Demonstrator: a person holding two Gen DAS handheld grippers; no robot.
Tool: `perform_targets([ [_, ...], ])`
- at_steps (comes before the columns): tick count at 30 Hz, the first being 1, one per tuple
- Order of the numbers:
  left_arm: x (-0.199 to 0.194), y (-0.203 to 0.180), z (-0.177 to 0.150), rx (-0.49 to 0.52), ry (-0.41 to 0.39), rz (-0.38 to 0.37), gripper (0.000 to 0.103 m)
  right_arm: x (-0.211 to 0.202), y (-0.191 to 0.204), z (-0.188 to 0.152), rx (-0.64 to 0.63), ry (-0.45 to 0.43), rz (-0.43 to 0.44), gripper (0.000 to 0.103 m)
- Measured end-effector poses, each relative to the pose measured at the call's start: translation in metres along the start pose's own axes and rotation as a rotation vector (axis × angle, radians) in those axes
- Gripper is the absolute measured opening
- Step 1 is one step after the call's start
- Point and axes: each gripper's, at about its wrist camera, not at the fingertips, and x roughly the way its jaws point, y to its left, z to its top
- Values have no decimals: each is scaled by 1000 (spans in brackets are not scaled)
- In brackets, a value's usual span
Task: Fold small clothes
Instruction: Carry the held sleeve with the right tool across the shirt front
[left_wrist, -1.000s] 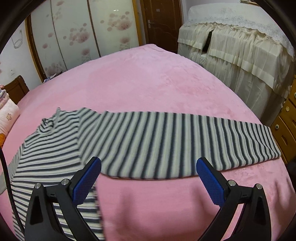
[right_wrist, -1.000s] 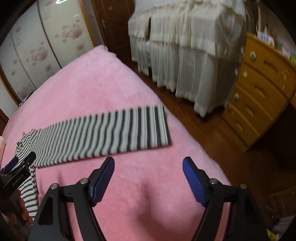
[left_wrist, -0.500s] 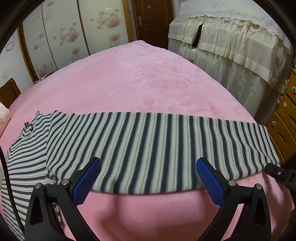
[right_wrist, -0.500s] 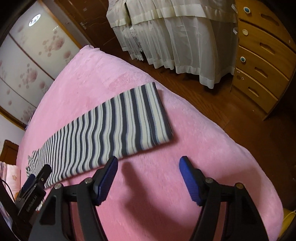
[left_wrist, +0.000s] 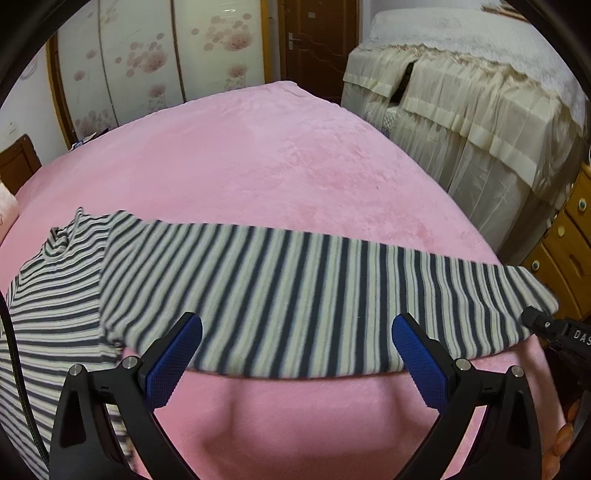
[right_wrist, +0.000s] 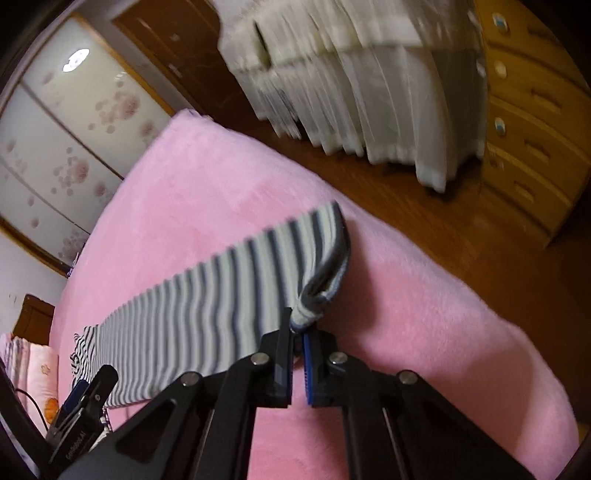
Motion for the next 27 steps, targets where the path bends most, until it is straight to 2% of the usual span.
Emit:
perform_targets([
  [6,-45,48,6,-66,-28,-8,102,-48,65,-2,-168,-90,84,4],
  [10,-74,92,9,-102,-34,13,102,-74,129,-10,-312,-124,146,4],
  [14,-106,151,5,-161,-69,50,102,-84,202,-29,-489,-142,183,4],
  [17,-129,205,-7,-213,-95,100,102,-79,262,-52,-618,-120,223,4],
  [21,-141,279,-32,-289,-84,164,102,-62,340,-105,-807,-81,270,4],
  [27,-138,375,-85,-443,-12,238,102,-4,427,-199,-1006,111,335,4],
])
